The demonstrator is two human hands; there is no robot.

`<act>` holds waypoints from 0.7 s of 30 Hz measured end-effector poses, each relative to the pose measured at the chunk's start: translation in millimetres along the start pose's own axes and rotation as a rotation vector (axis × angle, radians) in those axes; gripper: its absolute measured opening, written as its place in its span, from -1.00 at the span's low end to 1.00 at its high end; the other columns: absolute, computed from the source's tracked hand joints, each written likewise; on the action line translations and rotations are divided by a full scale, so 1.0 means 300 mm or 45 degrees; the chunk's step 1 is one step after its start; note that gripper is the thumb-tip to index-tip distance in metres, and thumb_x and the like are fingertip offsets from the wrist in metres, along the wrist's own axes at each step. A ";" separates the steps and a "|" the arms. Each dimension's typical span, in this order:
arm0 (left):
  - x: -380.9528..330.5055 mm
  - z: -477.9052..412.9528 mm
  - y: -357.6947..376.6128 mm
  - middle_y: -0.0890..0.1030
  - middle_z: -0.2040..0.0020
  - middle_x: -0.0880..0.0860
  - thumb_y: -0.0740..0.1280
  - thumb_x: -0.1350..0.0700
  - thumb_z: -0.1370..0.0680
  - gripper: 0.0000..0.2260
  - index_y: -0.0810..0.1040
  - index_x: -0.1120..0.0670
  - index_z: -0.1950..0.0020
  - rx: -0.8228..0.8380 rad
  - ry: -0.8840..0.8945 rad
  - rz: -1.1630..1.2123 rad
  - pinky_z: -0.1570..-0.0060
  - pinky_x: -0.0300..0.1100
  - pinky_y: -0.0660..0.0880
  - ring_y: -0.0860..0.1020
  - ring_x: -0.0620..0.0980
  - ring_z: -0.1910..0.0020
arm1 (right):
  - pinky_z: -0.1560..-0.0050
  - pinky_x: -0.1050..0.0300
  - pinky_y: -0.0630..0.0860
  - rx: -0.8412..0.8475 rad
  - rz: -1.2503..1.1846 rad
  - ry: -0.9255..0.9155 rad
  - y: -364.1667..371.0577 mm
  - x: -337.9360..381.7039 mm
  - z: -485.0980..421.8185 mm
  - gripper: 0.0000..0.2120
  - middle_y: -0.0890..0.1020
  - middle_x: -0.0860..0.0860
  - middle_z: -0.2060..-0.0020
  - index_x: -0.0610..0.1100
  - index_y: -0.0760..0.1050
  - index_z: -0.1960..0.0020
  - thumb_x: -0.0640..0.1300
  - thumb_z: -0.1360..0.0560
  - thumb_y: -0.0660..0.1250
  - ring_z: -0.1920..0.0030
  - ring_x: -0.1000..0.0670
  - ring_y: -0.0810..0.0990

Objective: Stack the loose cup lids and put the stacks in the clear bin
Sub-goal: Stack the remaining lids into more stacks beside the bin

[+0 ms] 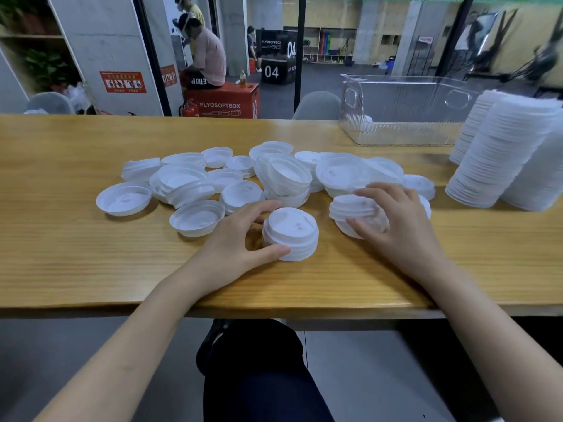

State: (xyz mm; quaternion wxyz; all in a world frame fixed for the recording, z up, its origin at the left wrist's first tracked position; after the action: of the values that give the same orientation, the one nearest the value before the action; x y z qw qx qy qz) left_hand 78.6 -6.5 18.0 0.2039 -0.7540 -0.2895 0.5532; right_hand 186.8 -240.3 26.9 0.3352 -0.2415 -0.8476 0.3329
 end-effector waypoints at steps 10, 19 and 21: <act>-0.006 0.002 -0.006 0.52 -0.22 -0.20 0.58 0.04 -0.36 -0.37 0.36 -0.27 -0.31 -0.052 0.067 -0.024 -0.16 -0.42 0.40 0.50 -0.22 -0.18 | -0.24 -0.20 0.36 -0.070 0.170 -0.268 0.008 0.098 0.005 -0.51 0.51 0.00 -0.33 -0.01 0.51 -0.33 0.21 -0.49 0.29 -0.30 -0.17 0.33; -0.013 0.012 -0.005 0.51 -0.19 -0.14 0.58 0.14 -0.37 -0.27 0.33 -0.03 -0.47 -0.039 0.053 -0.015 -0.18 -0.45 0.40 0.54 -0.28 -0.10 | -0.19 0.05 0.36 0.405 -0.160 -0.200 0.097 0.256 -0.033 -0.53 0.62 0.13 -0.08 0.16 0.53 -0.26 0.29 -0.40 0.42 -0.11 0.04 0.37; -0.010 0.011 -0.005 0.52 -0.20 -0.08 0.58 0.13 -0.37 -0.27 0.32 -0.04 -0.47 -0.036 0.043 -0.013 -0.18 -0.42 0.41 0.55 -0.25 -0.08 | -0.14 0.28 0.35 0.348 -0.390 -0.118 0.081 0.239 -0.035 -0.60 0.62 0.13 -0.08 0.09 0.56 -0.24 0.18 -0.45 0.45 -0.12 0.07 0.44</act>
State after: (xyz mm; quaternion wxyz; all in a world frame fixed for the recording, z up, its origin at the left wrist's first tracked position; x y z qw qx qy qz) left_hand 74.3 -7.4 20.2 0.2009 -0.7644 -0.2979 0.5353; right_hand 151.6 -174.5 44.2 0.3721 -0.0465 -0.8359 0.4009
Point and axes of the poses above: each hand's wrist, its own z-axis away from the middle knuckle, its own y-axis out of the palm, x = y × z, the point moved 5 cm from there along -z, towards the middle knuckle
